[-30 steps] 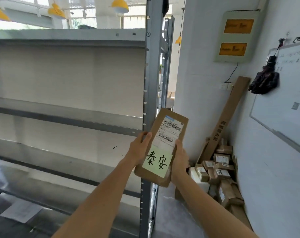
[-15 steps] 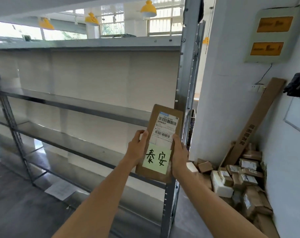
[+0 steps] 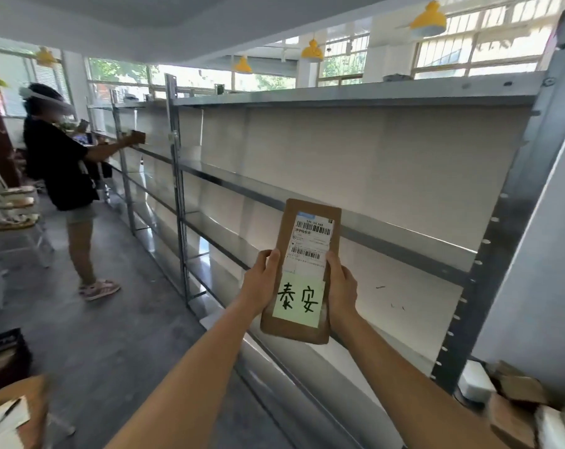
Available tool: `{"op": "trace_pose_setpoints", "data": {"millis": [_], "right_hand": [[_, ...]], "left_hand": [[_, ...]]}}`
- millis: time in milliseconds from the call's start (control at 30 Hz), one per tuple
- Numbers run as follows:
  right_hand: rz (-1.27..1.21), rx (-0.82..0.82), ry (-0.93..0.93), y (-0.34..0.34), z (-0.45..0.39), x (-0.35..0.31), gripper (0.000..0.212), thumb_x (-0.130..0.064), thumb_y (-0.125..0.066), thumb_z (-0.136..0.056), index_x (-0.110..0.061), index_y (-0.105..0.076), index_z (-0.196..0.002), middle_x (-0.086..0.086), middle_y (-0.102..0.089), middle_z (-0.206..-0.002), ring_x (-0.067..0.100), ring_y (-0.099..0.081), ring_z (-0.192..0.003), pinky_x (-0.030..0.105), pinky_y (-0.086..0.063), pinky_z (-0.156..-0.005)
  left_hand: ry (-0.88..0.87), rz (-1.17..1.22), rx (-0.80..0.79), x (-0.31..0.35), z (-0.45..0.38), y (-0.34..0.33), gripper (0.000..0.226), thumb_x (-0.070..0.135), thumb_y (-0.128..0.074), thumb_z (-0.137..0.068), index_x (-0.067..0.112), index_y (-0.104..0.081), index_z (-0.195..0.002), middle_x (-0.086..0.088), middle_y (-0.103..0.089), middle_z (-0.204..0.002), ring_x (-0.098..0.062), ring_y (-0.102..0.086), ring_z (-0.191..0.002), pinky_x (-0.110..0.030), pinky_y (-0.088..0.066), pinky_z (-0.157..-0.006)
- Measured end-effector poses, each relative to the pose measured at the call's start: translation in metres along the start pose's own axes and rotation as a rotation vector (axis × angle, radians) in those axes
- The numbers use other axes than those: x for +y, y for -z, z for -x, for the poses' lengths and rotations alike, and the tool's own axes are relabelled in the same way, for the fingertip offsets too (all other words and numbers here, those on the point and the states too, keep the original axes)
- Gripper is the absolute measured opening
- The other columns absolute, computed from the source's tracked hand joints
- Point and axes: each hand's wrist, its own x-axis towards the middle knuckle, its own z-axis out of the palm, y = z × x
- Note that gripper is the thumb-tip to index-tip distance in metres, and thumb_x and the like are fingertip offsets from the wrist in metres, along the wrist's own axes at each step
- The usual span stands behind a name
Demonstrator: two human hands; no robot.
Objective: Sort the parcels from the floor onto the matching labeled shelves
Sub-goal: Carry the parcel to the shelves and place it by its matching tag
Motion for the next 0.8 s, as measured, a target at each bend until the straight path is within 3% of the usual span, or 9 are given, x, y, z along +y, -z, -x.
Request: {"op": "trace_pose_setpoints", "data": {"millis": [100,233,400,667,800], "right_hand": [[0.008,-0.087,-0.009,-0.033,-0.011,0.001,0.092,-0.083,-0.054,-0.062,-0.015,-0.064,-0.123,0.007,-0.076,-0.104,0.026,-0.074,-0.093,0.049,-0.059,-0.091],[0.012,-0.170,0.010,-0.069,-0.029,0.006,0.083,-0.078,-0.057,-0.070,-0.012,-0.065,-0.119,0.009,-0.076,-0.102,0.026,-0.074,-0.092,0.047,-0.059,-0.091],[0.015,-0.222,-0.011,-0.096,-0.049,0.014,0.053,-0.059,-0.059,-0.091,-0.010,-0.066,-0.112,0.010,-0.076,-0.101,0.026,-0.073,-0.089,0.037,-0.058,-0.078],[0.028,-0.225,-0.041,-0.127,-0.075,0.027,0.049,-0.056,-0.059,-0.093,-0.011,-0.067,-0.113,0.009,-0.076,-0.104,0.026,-0.073,-0.092,0.043,-0.059,-0.088],[0.016,-0.203,-0.044,-0.155,-0.090,0.034,0.049,-0.054,-0.058,-0.095,-0.010,-0.066,-0.115,0.010,-0.075,-0.105,0.026,-0.073,-0.091,0.041,-0.060,-0.087]], "left_hand": [[0.046,-0.015,0.096,-0.009,-0.013,0.025,0.050,0.052,-0.027,-0.103,0.015,-0.050,-0.126,-0.004,-0.067,-0.104,-0.022,-0.066,-0.096,-0.033,-0.053,-0.082],[0.083,-0.016,0.178,-0.017,-0.026,0.047,0.041,0.045,-0.027,-0.105,0.017,-0.050,-0.124,0.002,-0.062,-0.096,-0.003,-0.057,-0.079,-0.013,-0.039,-0.060],[0.120,0.007,0.238,-0.028,-0.043,0.061,0.038,0.046,-0.029,-0.104,0.019,-0.051,-0.119,0.000,-0.068,-0.094,-0.005,-0.062,-0.078,-0.015,-0.043,-0.059],[0.135,-0.010,0.262,-0.051,-0.077,0.074,0.048,0.050,-0.030,-0.103,0.017,-0.052,-0.130,0.007,-0.065,-0.088,-0.007,-0.063,-0.080,-0.019,-0.047,-0.064],[0.143,-0.025,0.253,-0.059,-0.101,0.091,0.046,0.048,-0.031,-0.103,0.016,-0.053,-0.129,0.005,-0.064,-0.090,-0.005,-0.060,-0.078,-0.014,-0.043,-0.061]]}}
